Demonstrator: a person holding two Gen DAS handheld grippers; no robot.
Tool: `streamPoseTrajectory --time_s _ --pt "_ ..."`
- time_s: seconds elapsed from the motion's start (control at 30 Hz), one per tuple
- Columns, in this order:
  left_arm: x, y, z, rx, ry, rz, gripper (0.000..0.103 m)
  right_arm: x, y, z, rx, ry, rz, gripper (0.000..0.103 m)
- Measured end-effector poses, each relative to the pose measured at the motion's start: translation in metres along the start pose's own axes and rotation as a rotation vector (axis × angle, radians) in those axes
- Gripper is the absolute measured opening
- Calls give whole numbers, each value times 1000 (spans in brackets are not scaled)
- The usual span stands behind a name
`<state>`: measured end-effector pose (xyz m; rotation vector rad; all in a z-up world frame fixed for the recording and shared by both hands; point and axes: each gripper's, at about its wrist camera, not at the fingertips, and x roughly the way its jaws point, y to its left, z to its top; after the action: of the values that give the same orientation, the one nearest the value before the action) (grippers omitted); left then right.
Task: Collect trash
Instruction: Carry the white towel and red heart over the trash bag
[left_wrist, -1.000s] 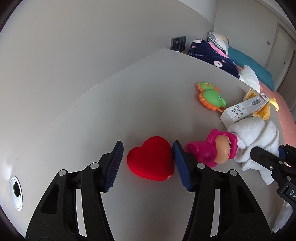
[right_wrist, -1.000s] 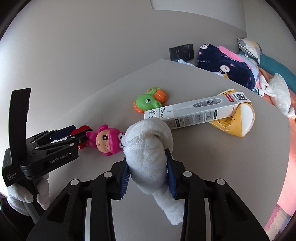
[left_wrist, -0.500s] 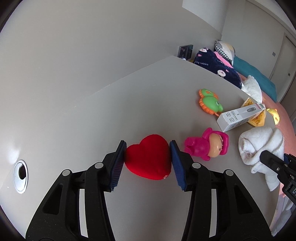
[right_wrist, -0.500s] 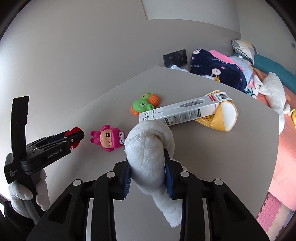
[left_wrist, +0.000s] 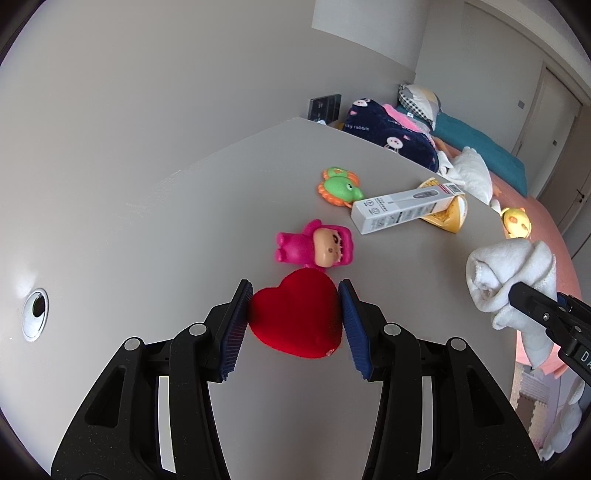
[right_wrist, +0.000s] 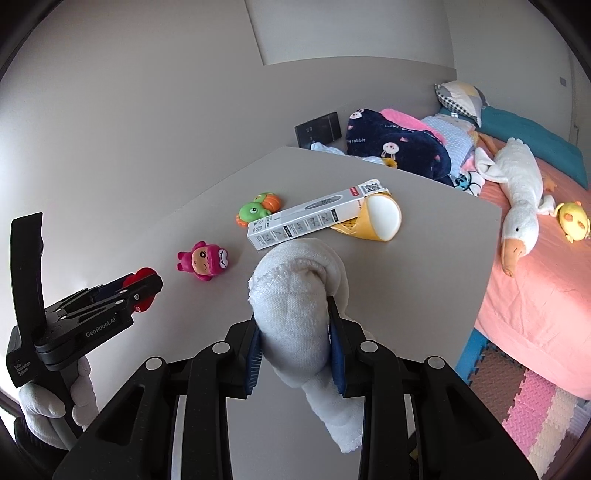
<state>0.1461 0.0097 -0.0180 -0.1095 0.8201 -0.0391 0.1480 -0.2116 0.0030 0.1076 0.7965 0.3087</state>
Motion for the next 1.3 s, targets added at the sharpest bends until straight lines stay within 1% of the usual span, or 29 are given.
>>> streamPoseTrajectory --time_s 0.3,0.63,0.87,1.2,1.3 --pt "-20 -44 -14 60 -11 -51 47 -37 -25 -15 36 -27 -33 32" --pt "-31 -88 -21 127 -13 -102 47 -71 -46 -30 63 -60 -64 32" --pt "-37 -118 -26 167 -16 -141 47 -89 -67 -42 98 -72 -95 32" --pt "-41 -160 -36 229 0 -186 47 -110 -100 -55 152 -84 -141 32" --pt "-42 -173 -39 243 4 -199 47 -115 -110 -59 161 -87 -166 32"
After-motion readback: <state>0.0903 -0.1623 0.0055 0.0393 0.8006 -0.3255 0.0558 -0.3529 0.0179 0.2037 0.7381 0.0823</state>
